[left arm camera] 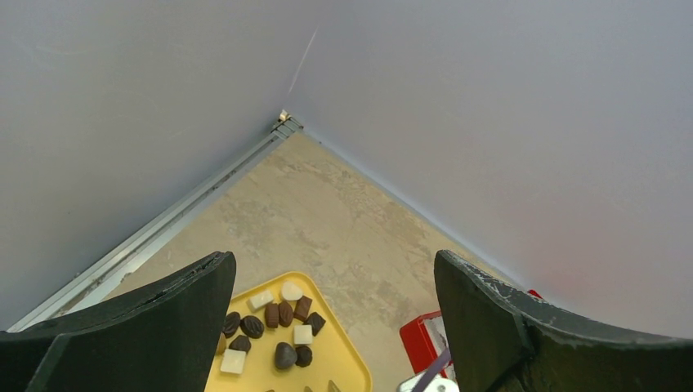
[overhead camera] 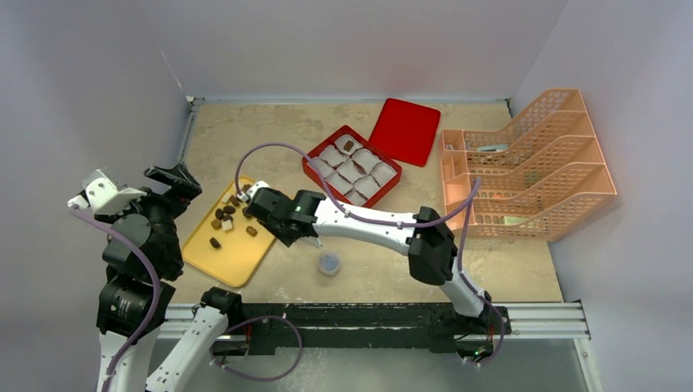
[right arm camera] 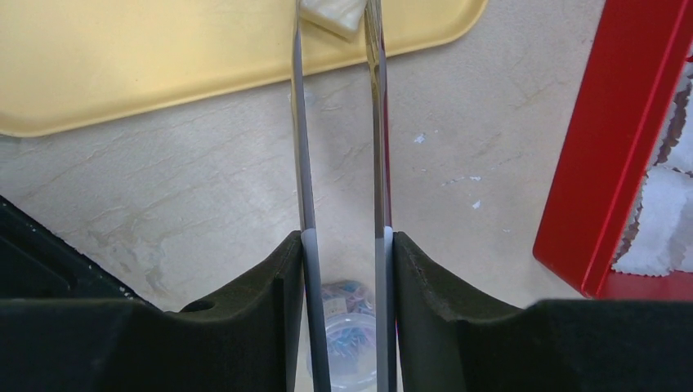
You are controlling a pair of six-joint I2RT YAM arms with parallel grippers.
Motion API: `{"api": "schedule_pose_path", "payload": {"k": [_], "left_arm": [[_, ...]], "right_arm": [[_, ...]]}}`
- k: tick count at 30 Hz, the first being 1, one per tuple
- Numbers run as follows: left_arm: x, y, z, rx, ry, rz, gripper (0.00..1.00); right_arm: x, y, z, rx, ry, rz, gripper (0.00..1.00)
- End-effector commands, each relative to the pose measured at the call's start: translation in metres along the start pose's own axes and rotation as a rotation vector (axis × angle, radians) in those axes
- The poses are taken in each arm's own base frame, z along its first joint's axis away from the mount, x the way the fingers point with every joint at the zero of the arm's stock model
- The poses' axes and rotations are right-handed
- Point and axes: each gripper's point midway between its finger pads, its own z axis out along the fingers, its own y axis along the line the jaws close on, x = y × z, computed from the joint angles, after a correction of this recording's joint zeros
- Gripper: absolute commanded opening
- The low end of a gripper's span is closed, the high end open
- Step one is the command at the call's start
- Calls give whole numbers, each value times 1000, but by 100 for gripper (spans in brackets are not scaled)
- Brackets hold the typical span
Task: Pack the chocolate
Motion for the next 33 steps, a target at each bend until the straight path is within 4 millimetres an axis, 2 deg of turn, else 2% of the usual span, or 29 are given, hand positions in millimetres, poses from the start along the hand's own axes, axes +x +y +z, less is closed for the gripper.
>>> {"api": "schedule_pose_path", "payload": {"k": [1,8,12,17,26,33], "left_arm": [[0,-3,4,1,-14,-12,91],[14,-3,8,2,10,-6,91],[27,-3,12,5,34,0,91],[55,-6,20,20,88,16,91],[106,-13,34,47,212,106,91],[136,-9,40,46,278,173,91]], "right_arm": [[-35,-23,-40,-30,-137,107,34],[-37,-56,-53,-10,-165,171,33],[-36,-86,-60,27,-180,213,33],[-34,-124,-68,82,-197,256,33],[-21,-196,-63,192,-181,347,33],[-14,-236,-48,242,-164,397,33]]}}
